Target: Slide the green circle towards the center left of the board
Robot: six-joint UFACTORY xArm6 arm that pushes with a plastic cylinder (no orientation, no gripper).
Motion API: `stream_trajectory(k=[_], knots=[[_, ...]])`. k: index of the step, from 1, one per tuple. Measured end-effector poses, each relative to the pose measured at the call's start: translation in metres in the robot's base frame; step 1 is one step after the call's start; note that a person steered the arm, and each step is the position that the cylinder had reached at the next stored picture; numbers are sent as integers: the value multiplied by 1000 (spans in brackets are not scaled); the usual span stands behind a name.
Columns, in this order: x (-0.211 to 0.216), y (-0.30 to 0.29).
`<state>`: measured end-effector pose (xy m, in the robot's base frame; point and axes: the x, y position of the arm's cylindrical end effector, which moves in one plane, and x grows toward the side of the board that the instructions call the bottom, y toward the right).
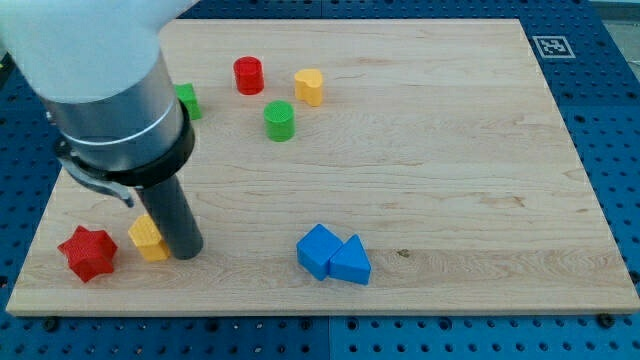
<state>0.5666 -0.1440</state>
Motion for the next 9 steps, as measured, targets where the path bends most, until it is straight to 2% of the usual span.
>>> stream_trajectory(k=[3, 4, 6, 7, 8, 9], knots=[[0, -19], [-16, 5], [-123, 50], [-143, 98], [-128, 169], [-149, 217]])
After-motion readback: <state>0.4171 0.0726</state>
